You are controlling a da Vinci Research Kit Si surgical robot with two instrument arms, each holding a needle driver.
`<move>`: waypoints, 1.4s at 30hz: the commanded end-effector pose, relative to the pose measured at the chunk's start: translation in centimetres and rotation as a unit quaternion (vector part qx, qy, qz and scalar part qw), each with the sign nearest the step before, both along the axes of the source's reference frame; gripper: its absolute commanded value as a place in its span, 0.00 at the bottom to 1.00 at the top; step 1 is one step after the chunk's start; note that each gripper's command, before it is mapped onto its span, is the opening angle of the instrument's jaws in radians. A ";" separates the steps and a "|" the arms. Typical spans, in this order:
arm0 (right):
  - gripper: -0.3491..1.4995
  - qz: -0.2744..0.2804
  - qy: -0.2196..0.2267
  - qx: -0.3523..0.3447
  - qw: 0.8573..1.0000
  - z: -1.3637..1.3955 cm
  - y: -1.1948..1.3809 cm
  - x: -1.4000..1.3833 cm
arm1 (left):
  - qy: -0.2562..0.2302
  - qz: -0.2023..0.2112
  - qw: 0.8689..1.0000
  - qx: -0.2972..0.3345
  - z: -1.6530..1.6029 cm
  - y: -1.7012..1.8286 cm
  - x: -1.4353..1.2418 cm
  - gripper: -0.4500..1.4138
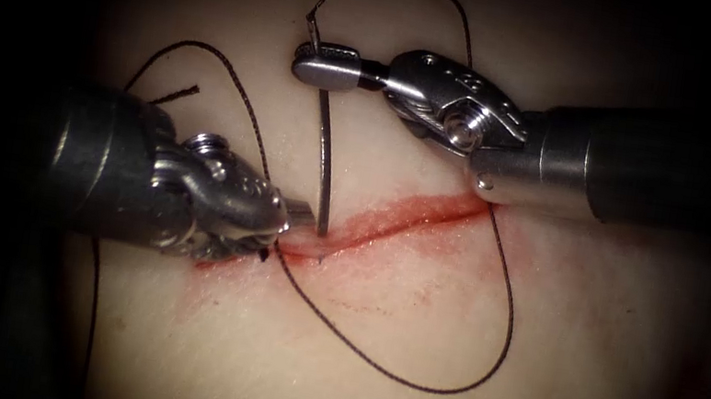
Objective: Wound Closure
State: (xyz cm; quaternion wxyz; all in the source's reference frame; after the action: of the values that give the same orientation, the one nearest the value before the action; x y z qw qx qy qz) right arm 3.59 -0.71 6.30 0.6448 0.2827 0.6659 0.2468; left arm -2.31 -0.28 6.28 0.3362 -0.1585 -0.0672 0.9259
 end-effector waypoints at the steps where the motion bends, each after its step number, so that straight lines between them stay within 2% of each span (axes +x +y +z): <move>1: 0.00 -0.002 0.002 0.000 1.000 0.02 0.02 0.08 | 0.006 0.004 1.000 0.000 0.07 -0.04 -0.04 0.00; 19: 0.00 -0.007 0.003 -0.001 1.000 0.05 0.02 0.11 | 0.013 0.005 0.999 0.035 0.20 -0.30 -0.18 0.00; 24: 0.00 -0.016 0.003 0.040 0.999 0.02 -0.01 0.12 | 0.017 0.006 0.999 0.037 0.25 -0.34 -0.17 0.01; 35: 0.00 -0.022 0.009 0.049 0.998 0.02 0.00 0.10 | 0.014 0.008 0.999 0.045 0.09 -0.34 -0.14 0.00; 42: 0.00 -0.024 0.009 0.049 0.998 0.02 0.00 0.10 | 0.004 0.011 0.998 0.058 0.12 -0.44 -0.18 0.00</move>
State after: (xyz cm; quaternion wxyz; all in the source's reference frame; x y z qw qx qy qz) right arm 3.60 -0.73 6.29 0.6300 0.3324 0.6509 0.2625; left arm -2.43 -0.71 6.34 0.3342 -0.1346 -0.1232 0.9246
